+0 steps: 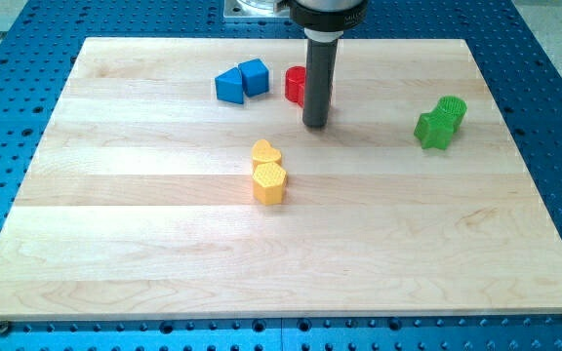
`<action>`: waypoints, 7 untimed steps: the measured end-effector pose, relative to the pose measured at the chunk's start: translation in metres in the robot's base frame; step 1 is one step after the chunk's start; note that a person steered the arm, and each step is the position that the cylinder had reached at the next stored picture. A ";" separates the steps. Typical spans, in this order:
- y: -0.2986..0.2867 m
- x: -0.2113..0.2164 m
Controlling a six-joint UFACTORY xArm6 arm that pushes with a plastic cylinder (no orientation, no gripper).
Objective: Slide both the red blocks to the right side of the blue blocks
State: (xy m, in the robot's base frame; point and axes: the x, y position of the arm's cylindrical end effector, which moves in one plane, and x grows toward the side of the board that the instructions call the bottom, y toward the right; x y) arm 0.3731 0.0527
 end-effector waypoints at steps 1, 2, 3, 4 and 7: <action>0.041 -0.003; 0.032 -0.022; 0.012 -0.022; -0.002 -0.022; 0.053 -0.043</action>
